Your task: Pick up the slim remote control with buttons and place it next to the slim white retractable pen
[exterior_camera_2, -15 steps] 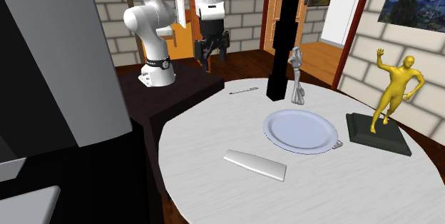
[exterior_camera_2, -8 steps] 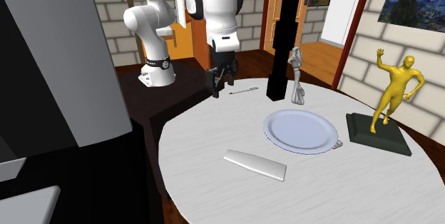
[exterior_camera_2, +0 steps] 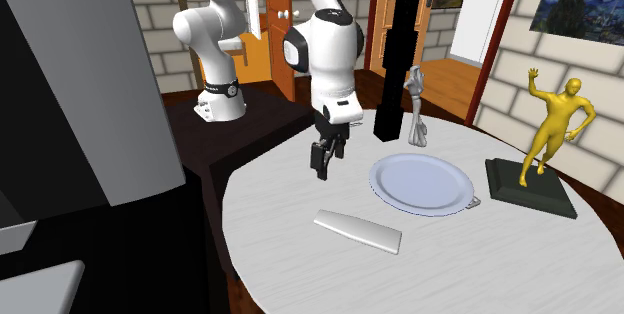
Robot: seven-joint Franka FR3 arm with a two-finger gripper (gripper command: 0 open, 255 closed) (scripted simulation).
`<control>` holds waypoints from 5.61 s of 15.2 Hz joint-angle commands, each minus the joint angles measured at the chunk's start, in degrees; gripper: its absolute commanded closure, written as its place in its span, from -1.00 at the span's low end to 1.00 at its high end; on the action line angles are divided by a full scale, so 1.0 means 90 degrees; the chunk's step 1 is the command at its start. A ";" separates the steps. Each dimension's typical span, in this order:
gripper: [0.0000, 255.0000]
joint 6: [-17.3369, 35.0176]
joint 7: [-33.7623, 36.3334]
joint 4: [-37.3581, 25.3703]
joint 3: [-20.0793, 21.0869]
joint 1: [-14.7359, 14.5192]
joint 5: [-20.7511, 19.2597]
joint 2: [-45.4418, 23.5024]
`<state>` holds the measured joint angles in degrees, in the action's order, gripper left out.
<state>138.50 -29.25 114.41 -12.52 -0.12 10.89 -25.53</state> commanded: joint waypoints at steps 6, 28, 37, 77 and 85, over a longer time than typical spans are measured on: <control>-1.00 0.0094 -0.0364 -0.1726 0.0256 0.0257 0.0111 -0.1773; 1.00 0.0294 -0.0484 -0.2896 0.0418 0.0421 0.0148 -0.3112; 1.00 0.0221 -0.0477 -0.2822 0.0397 0.0405 0.0134 -0.2965; 1.00 0.2278 0.2359 0.3475 0.0425 -0.2428 -0.0452 0.1374; 1.00 0.2931 0.2846 0.3887 0.0695 -0.2788 -0.0329 0.1145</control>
<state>163.95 -3.21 149.53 -6.61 -25.50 7.42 -14.20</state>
